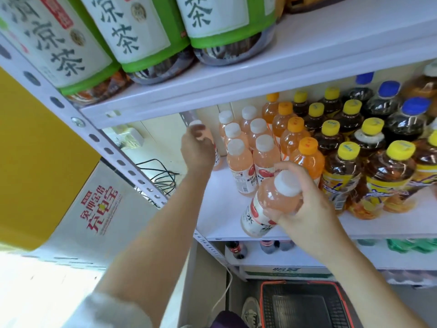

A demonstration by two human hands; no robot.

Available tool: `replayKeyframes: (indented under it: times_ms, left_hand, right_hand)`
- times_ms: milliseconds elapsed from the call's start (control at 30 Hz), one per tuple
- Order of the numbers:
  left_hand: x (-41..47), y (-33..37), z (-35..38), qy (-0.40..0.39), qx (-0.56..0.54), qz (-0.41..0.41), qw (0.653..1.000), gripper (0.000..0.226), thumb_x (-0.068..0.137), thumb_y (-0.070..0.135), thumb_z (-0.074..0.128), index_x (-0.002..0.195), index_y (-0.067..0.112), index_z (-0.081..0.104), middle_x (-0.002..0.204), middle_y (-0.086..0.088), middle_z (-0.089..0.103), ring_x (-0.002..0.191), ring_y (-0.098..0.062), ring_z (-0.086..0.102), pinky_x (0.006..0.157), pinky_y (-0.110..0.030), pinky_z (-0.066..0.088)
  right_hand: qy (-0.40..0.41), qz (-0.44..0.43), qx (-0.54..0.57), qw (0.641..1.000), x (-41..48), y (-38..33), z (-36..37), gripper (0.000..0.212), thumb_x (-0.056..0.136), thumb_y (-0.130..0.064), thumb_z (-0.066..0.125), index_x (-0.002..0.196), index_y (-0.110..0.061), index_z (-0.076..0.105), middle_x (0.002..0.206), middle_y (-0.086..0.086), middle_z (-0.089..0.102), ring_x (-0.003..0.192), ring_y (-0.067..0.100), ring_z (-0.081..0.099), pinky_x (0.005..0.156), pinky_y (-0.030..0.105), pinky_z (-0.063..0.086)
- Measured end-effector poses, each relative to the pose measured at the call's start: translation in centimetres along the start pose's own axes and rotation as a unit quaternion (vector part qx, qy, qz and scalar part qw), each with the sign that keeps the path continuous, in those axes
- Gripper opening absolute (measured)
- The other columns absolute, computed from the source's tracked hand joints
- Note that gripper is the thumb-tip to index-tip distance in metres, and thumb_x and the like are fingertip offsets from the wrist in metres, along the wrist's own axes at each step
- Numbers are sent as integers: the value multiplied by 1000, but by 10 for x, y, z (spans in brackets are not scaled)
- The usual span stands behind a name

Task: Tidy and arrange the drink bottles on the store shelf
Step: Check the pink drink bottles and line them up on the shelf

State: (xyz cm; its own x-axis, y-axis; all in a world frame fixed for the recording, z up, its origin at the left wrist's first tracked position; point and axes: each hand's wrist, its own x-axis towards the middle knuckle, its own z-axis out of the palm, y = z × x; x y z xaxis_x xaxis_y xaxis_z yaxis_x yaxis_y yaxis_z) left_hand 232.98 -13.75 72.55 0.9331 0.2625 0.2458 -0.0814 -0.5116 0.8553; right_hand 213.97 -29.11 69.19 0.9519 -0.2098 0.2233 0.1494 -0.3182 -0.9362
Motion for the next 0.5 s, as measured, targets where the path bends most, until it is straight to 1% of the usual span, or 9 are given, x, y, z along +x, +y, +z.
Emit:
replayKeyframes:
  times_ms: [67,100,133,200,233,300,400,467,500]
  left_hand:
    - [-45,8,-22,-107,-133,-46,984,25,88,-1,50,95,14,69,81,2,70,77,-19,68,73,-34,56]
    - [-69,9,-36,-195,-157,-47,967,19,90,9,53,94,16,70,78,3,72,75,-15,68,72,-32,56]
    - [-92,7,-49,-290,-143,-38,945,18,91,23,56,99,18,71,85,5,74,82,-13,69,77,-30,56]
    - [-131,1,-68,-451,-94,-24,887,43,89,54,54,118,25,67,107,10,73,101,-6,67,94,-28,52]
    - [-145,-2,-75,-501,-96,-25,860,53,87,64,53,125,28,63,116,11,71,109,-5,65,99,-27,49]
    - [-166,-2,-83,-541,-150,-58,825,62,78,74,59,126,34,60,122,8,69,116,-10,63,101,-29,49]
    - [-194,1,-83,-507,-227,-119,823,78,67,75,70,123,22,64,112,-8,73,103,-29,69,93,-47,53]
    - [-209,6,-77,-460,-271,-146,833,82,70,72,70,127,13,60,108,-16,72,95,-35,69,86,-49,54]
    - [-215,10,-74,-434,-280,-145,844,78,74,71,69,128,16,60,110,-16,72,98,-34,69,87,-49,54]
  right_hand:
    - [-12,-9,43,999,-6,-10,-12,80,69,-9,85,126,-49,47,120,-24,54,115,10,56,94,41,54]
    - [-19,-11,66,998,-9,-14,-19,79,67,-9,86,125,-48,49,119,-21,56,113,12,59,92,42,55]
    - [-28,-10,97,995,-10,-18,-25,79,66,-10,88,126,-45,50,118,-16,58,110,15,62,90,44,56]
    - [-57,-6,183,981,-10,-23,-37,80,59,-19,92,127,-40,53,116,-1,63,105,23,66,86,47,57]
    - [-77,-9,229,970,-10,-26,-42,82,56,-26,93,127,-38,54,115,4,66,103,25,67,82,44,58]
    - [-116,-14,294,949,-11,-30,-48,83,56,-33,94,129,-35,55,111,10,70,101,26,69,77,37,58]
    - [-115,-10,329,937,-19,-37,-43,74,66,-37,87,132,-36,52,114,10,71,107,26,68,84,36,57]
    - [-80,-9,289,954,-26,-43,-35,62,80,-43,74,135,-42,47,126,-5,67,118,15,62,93,32,53]
    - [-69,-13,257,964,-30,-45,-33,58,86,-42,65,139,-44,41,132,-16,61,123,6,56,95,23,50]
